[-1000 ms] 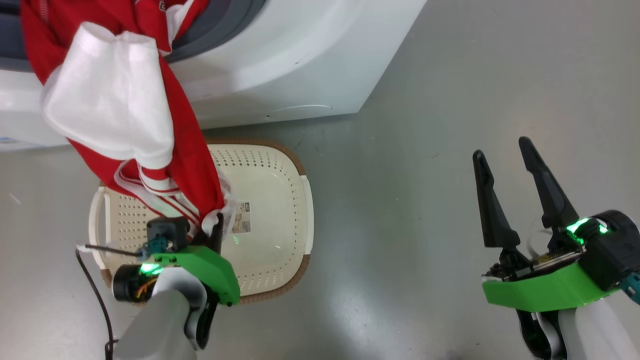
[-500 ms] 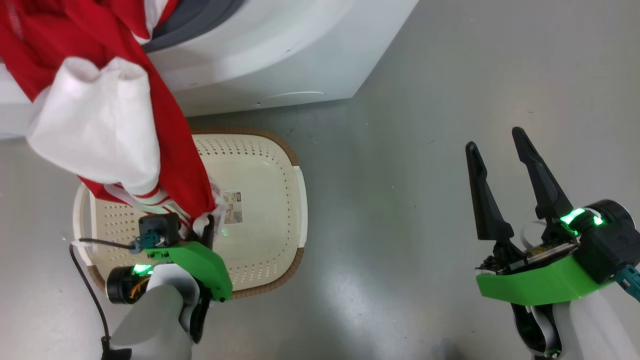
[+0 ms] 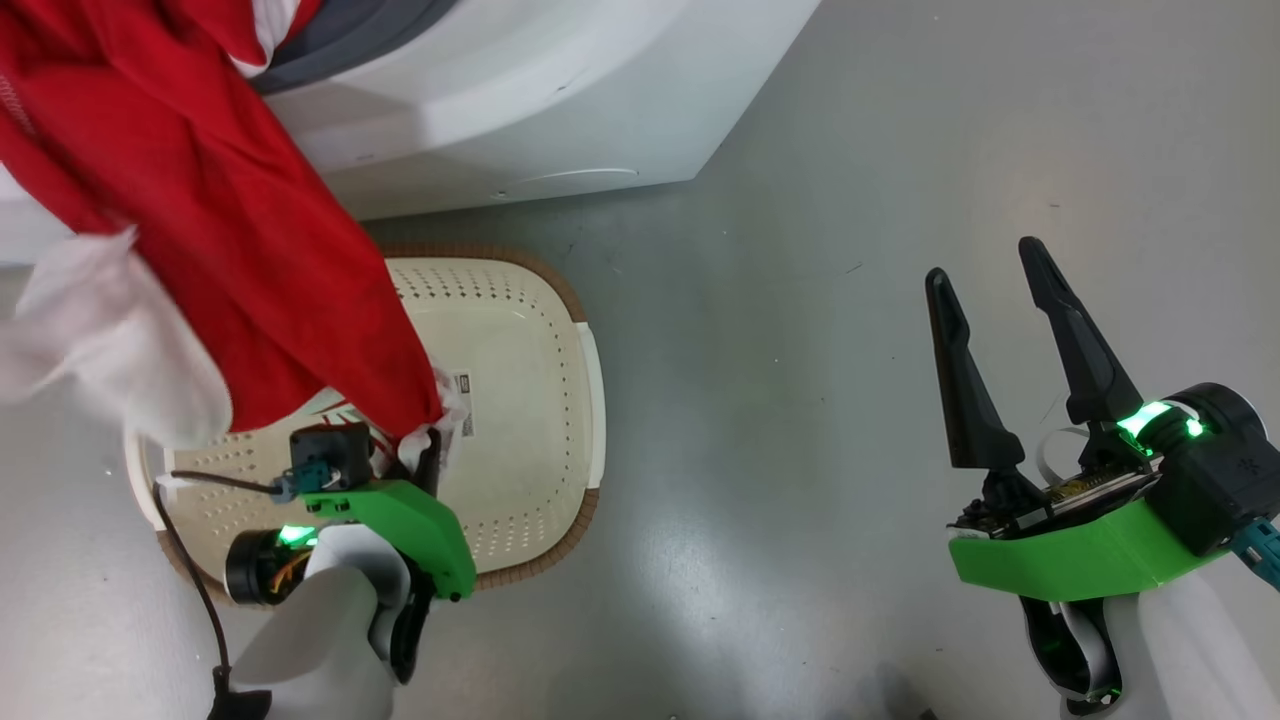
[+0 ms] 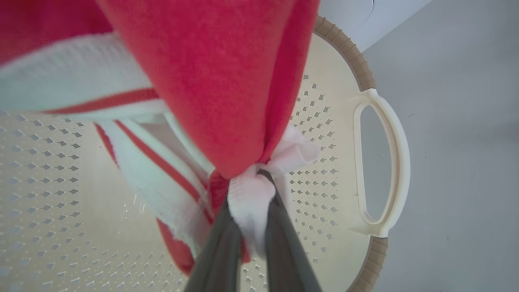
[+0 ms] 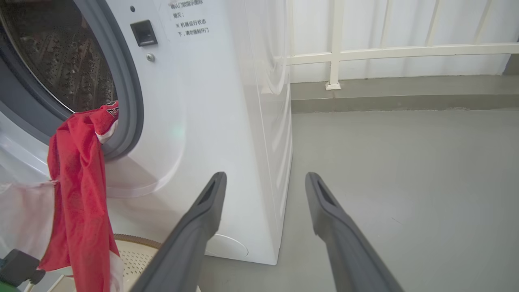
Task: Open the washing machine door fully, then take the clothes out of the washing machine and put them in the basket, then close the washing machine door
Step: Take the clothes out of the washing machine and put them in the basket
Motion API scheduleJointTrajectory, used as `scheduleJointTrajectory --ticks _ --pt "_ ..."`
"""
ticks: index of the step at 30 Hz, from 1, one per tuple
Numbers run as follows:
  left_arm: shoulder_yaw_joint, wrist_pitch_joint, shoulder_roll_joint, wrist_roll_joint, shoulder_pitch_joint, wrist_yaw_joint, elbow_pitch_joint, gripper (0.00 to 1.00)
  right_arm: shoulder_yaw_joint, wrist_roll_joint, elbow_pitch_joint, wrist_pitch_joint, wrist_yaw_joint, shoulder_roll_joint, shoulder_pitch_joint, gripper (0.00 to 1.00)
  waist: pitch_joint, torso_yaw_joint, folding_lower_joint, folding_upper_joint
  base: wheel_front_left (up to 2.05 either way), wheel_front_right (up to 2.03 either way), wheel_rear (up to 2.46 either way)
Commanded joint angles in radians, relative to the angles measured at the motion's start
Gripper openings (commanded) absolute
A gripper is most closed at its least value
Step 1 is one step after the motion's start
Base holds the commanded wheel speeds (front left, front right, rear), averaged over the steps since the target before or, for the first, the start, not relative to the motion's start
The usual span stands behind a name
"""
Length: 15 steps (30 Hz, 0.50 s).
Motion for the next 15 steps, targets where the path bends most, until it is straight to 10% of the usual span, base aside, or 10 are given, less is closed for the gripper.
scheduleJointTrajectory --ticks 1,11,15 --pt "0.008 -0.011 0.016 -0.016 0.013 0.009 0.005 0.00 0.024 0.011 -0.020 -0.006 0.006 -0.004 -0.001 1.00 0.000 0.000 0.0000 0.0000 0.00 0.00 0.00" --pt "-0.015 -0.014 0.015 -0.063 -0.007 0.003 0.024 0.00 0.023 0.014 -0.014 -0.006 0.006 -0.004 -0.005 1.00 -0.001 0.004 0.0000 0.0000 0.00 0.00 0.00" --pt "-0.021 -0.016 0.015 -0.082 -0.021 0.004 0.013 1.00 0.023 0.016 -0.012 -0.006 0.006 -0.004 -0.004 1.00 -0.005 0.009 0.0000 0.0000 0.00 0.00 0.00"
